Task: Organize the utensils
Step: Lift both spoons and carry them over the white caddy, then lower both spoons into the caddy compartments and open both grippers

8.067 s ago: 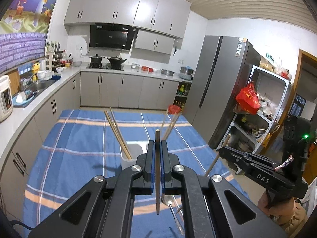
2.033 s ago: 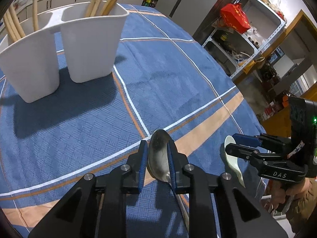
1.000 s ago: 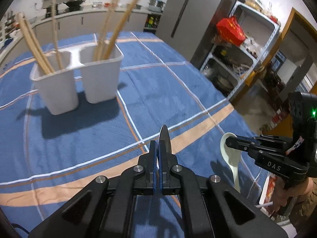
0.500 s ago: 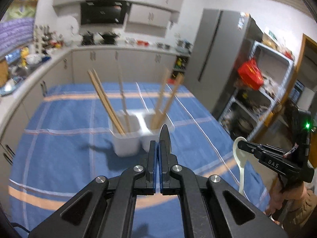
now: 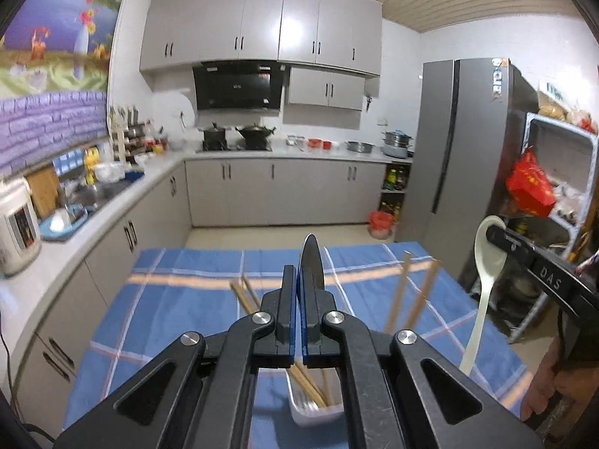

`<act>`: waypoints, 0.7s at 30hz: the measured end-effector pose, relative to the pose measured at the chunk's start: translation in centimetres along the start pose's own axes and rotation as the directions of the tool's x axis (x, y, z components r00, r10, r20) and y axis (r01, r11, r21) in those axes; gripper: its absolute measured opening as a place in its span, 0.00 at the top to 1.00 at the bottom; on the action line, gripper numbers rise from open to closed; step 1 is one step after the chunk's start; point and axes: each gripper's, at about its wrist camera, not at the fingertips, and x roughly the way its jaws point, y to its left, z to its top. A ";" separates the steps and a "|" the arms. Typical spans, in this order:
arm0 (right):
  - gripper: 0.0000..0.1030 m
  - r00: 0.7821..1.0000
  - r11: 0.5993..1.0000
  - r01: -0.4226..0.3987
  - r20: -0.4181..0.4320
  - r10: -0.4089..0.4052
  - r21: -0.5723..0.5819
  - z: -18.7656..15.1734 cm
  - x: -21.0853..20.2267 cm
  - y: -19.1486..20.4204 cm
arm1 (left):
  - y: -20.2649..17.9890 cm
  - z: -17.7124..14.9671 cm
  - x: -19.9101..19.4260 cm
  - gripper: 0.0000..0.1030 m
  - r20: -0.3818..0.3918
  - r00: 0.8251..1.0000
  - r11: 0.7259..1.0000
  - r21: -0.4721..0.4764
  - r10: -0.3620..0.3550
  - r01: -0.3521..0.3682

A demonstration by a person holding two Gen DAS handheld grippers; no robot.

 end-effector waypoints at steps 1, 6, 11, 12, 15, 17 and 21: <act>0.95 1.000 1.000 0.015 0.010 -0.015 -0.011 0.0 0.7 0.3 | -0.3 0.0 1.0 0.99 0.008 1.000 1.000 0.015 0.012 -0.012; 0.95 0.997 0.997 0.069 0.025 -0.068 -0.043 -1.4 3.9 1.5 | -1.5 -0.4 4.4 0.99 0.032 0.999 0.996 0.081 0.041 -0.043; 0.95 0.996 0.995 0.084 0.002 -0.084 -0.058 -3.2 5.9 1.8 | -2.1 -1.5 6.7 0.99 0.025 0.998 0.991 0.122 0.060 -0.063; 0.95 0.996 0.995 0.085 0.001 -0.085 -0.059 -3.5 6.1 1.8 | -2.3 -1.8 6.8 0.99 0.023 0.998 0.990 0.125 0.064 -0.066; 0.95 0.997 0.995 0.082 -0.007 -0.082 -0.058 -4.3 6.4 1.7 | -2.6 -2.5 7.3 0.99 0.012 0.997 0.988 0.136 0.075 -0.076; 0.95 0.997 0.995 0.079 -0.007 -0.080 -0.066 -4.8 6.3 1.8 | -2.6 -2.8 7.5 0.99 0.003 0.997 0.988 0.138 0.074 -0.074; 0.95 0.997 0.992 0.077 -0.006 -0.078 -0.095 -5.6 6.1 2.4 | -2.8 -3.4 7.5 0.99 -0.003 0.997 0.987 0.143 0.075 -0.074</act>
